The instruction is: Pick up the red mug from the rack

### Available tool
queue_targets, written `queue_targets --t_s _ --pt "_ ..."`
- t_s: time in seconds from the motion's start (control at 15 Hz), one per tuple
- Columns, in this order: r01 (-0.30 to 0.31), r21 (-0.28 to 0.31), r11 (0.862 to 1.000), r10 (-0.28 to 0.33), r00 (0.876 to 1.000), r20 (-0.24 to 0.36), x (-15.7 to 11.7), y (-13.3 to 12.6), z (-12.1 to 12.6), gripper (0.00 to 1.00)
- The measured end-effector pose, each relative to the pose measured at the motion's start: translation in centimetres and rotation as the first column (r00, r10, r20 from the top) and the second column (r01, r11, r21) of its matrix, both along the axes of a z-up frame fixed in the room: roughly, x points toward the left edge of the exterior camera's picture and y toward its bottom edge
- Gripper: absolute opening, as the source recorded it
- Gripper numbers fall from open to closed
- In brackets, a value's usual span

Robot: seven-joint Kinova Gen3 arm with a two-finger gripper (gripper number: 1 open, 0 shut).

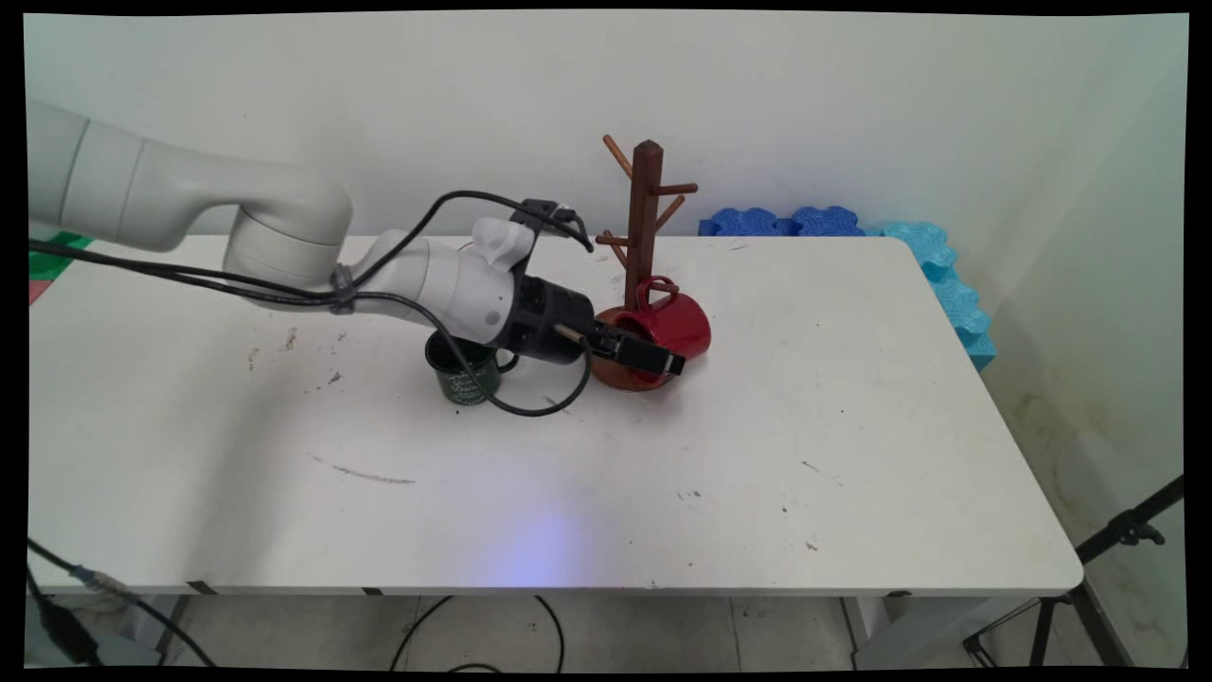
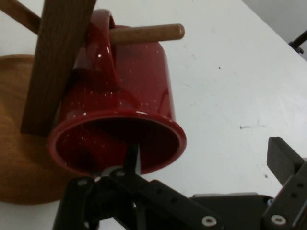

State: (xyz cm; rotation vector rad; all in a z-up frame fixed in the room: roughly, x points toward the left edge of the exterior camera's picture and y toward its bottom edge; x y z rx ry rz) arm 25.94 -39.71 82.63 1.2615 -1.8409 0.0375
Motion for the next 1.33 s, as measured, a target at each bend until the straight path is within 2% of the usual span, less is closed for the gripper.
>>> queue_targets --t_s 0.53,1.33 --pt "-0.031 -0.014 0.999 0.031 0.999 -0.03 -0.9 -0.2 -1.5 1.0" --pt "-0.038 -0.026 0.999 0.036 0.998 -0.042 -1.2 -0.2 -2.4 1.0"
